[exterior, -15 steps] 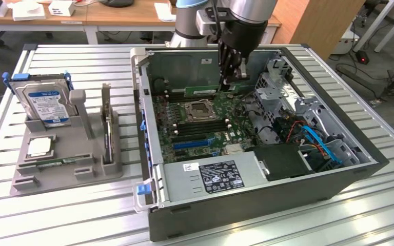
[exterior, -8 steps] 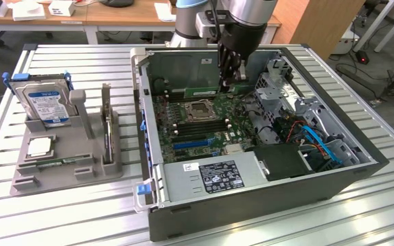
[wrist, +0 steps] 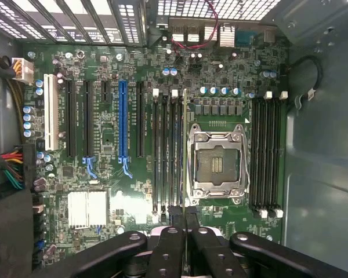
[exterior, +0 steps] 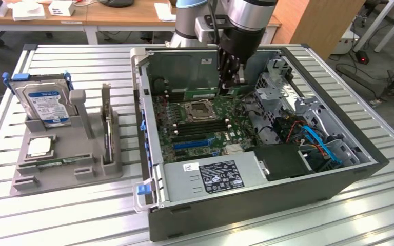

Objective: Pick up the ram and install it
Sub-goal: 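Insert the ram into the slot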

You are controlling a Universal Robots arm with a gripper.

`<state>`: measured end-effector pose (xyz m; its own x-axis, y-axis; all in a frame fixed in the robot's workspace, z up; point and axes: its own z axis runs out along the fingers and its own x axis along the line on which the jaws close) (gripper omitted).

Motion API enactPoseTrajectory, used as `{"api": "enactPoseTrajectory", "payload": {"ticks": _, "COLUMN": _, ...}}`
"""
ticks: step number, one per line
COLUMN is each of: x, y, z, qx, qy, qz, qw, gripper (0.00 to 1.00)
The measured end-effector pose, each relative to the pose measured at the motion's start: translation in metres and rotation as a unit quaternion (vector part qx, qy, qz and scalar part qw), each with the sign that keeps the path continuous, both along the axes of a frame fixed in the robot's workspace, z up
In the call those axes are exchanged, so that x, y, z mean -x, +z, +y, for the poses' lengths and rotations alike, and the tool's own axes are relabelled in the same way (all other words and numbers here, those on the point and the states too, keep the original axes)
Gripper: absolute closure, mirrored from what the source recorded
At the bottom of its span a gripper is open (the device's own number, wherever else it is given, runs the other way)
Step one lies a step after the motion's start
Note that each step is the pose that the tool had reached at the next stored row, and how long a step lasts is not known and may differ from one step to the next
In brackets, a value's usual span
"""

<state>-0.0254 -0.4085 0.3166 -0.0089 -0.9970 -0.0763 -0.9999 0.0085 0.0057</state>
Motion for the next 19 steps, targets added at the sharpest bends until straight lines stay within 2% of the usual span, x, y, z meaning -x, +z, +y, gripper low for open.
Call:
{"api": "enactPoseTrajectory", "payload": {"ticks": 14, "x": 0.000, "y": -0.0139, "z": 0.0000, "qx": 0.0000, "qy": 0.000, "qz": 0.0000, "qw": 1.0000, "gripper": 0.89}}
{"api": "enactPoseTrajectory", "payload": {"ticks": 17, "x": 0.003, "y": -0.0139, "z": -0.0052, "qx": -0.0001, "qy": 0.013, "qz": -0.0013, "qw": 0.9999, "gripper": 0.89}}
{"api": "enactPoseTrajectory", "payload": {"ticks": 19, "x": 0.003, "y": -0.0139, "z": -0.0052, "qx": -0.0001, "qy": 0.013, "qz": -0.0014, "qw": 0.9999, "gripper": 0.89}}
